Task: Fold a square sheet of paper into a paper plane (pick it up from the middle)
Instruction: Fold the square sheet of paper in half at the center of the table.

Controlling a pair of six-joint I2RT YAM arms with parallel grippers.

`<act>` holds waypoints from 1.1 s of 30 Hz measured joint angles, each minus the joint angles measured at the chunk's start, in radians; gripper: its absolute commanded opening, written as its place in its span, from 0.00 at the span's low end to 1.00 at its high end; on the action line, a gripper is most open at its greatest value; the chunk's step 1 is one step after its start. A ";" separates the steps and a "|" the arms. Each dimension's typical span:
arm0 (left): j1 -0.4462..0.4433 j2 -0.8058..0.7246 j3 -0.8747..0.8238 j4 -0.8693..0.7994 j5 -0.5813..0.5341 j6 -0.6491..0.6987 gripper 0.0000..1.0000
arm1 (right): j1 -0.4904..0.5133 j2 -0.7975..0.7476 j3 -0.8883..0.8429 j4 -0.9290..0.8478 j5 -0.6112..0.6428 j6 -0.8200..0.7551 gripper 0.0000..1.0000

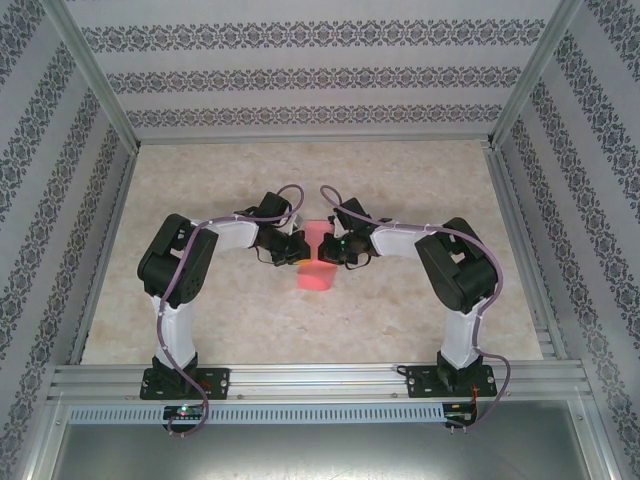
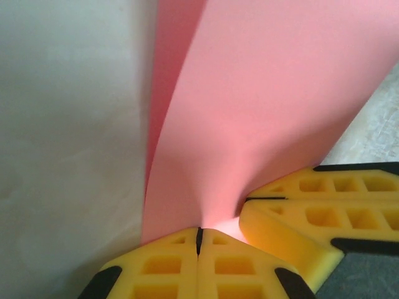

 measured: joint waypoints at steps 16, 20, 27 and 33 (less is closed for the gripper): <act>0.000 -0.005 -0.021 0.033 -0.001 -0.003 0.00 | -0.118 -0.157 -0.143 0.062 0.001 -0.015 0.00; 0.000 -0.005 -0.021 0.033 0.000 -0.003 0.00 | -0.048 -0.124 -0.078 0.078 -0.011 -0.015 0.00; 0.000 -0.006 -0.029 0.044 0.005 -0.003 0.00 | -0.042 0.001 -0.012 0.112 -0.028 -0.010 0.00; 0.000 -0.008 -0.039 0.061 0.007 -0.003 0.00 | -0.103 0.026 -0.029 0.139 -0.059 -0.007 0.00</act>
